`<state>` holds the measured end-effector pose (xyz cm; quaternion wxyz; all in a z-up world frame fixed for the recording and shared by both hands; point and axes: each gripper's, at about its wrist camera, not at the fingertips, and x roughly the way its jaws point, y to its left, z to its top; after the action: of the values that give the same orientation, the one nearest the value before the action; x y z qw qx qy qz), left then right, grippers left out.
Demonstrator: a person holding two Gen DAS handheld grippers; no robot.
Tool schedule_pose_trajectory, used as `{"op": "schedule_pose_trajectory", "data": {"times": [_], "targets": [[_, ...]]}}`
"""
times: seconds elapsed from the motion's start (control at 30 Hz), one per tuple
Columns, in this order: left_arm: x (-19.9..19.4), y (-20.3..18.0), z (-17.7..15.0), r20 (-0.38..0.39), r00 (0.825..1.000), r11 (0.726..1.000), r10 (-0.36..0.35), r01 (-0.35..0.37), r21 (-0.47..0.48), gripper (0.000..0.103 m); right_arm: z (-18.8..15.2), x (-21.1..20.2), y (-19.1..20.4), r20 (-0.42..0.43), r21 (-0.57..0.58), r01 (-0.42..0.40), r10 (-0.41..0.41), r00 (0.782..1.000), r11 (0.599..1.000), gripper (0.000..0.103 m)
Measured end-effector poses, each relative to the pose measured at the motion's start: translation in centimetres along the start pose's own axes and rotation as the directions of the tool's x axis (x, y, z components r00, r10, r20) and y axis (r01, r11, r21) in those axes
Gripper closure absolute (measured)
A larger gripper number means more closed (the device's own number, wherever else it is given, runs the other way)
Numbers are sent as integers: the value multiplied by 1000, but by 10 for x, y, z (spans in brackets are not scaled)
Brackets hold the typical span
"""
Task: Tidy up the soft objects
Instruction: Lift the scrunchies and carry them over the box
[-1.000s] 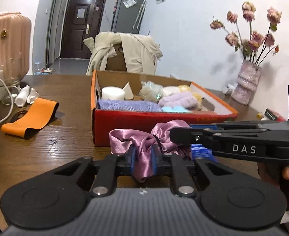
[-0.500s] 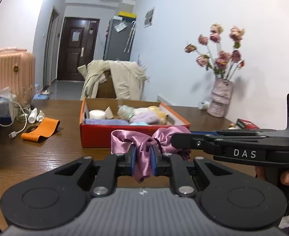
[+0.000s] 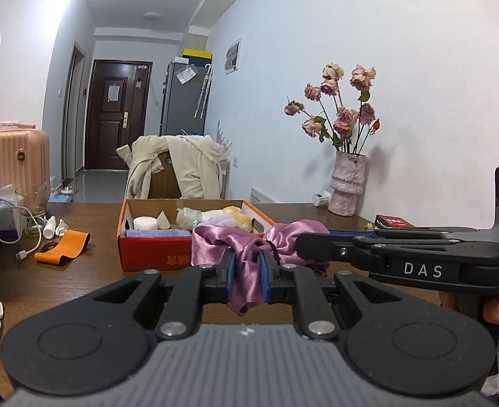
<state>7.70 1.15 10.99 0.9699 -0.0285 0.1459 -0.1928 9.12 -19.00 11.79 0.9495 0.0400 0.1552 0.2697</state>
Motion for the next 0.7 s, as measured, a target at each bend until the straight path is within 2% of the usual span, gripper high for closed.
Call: {"op": "schedule_pose_trajectory", "data": {"times": [0.2, 0.4, 0.57, 0.7], "targets": [[1, -2, 2, 8, 1000, 1000, -8, 8, 18, 87, -2, -4, -3, 19, 16, 6, -6, 1000, 1000, 86], [21, 10, 13, 2, 1000, 1000, -22, 22, 21, 87, 4, 15, -11, 9, 14, 15, -15, 1000, 1000, 86], [65, 34, 36, -13, 999, 999, -40, 40, 12, 87, 27, 49, -27, 4, -3, 25, -25, 1000, 1000, 86], [106, 55, 58, -22, 999, 999, -41, 41, -5, 88, 49, 92, -46, -15, -15, 40, -40, 999, 999, 86]]}}
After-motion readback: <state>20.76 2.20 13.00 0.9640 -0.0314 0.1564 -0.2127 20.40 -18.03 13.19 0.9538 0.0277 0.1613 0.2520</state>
